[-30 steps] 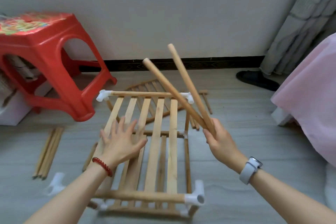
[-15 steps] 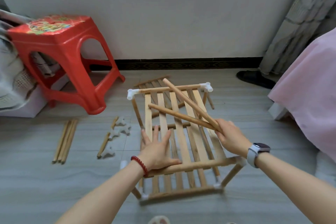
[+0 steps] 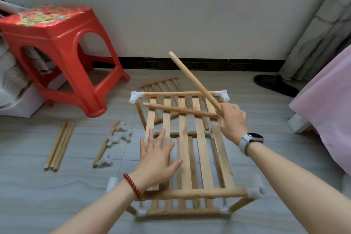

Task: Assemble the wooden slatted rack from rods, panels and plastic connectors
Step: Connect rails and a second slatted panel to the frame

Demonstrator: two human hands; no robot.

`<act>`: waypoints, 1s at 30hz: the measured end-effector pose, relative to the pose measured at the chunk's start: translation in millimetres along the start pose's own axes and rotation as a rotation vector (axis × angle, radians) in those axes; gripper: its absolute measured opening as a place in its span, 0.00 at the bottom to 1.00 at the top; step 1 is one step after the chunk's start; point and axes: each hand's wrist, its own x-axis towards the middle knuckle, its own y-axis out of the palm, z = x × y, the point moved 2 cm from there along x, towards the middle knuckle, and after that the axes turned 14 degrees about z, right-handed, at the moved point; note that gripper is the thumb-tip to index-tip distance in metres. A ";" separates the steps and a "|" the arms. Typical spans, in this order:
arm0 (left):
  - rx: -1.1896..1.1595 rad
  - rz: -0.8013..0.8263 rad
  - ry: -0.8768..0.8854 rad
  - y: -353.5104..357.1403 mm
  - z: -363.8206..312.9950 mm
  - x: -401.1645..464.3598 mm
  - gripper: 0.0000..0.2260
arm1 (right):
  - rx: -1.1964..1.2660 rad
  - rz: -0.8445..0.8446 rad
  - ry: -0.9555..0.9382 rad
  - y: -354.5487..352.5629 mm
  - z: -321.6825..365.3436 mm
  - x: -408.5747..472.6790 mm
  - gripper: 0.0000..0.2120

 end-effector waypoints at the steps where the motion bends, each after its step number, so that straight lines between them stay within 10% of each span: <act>1: -0.010 -0.018 0.009 0.7 -5.4 3.0 0.31 | 0.130 -0.016 -0.007 -4.3 -2.2 -2.6 0.08; 6: 0.030 -0.040 0.177 3.6 -53.9 24.6 0.32 | 0.625 -0.160 0.042 -32.5 -23.2 -38.5 0.10; 15: 0.301 0.137 0.349 17.4 -82.0 36.3 0.30 | 1.057 0.054 0.301 -39.7 -64.3 -81.2 0.05; 30: 0.615 0.423 0.389 -16.5 -10.9 -21.6 0.39 | 0.381 0.482 0.171 -3.9 -71.0 -139.6 0.06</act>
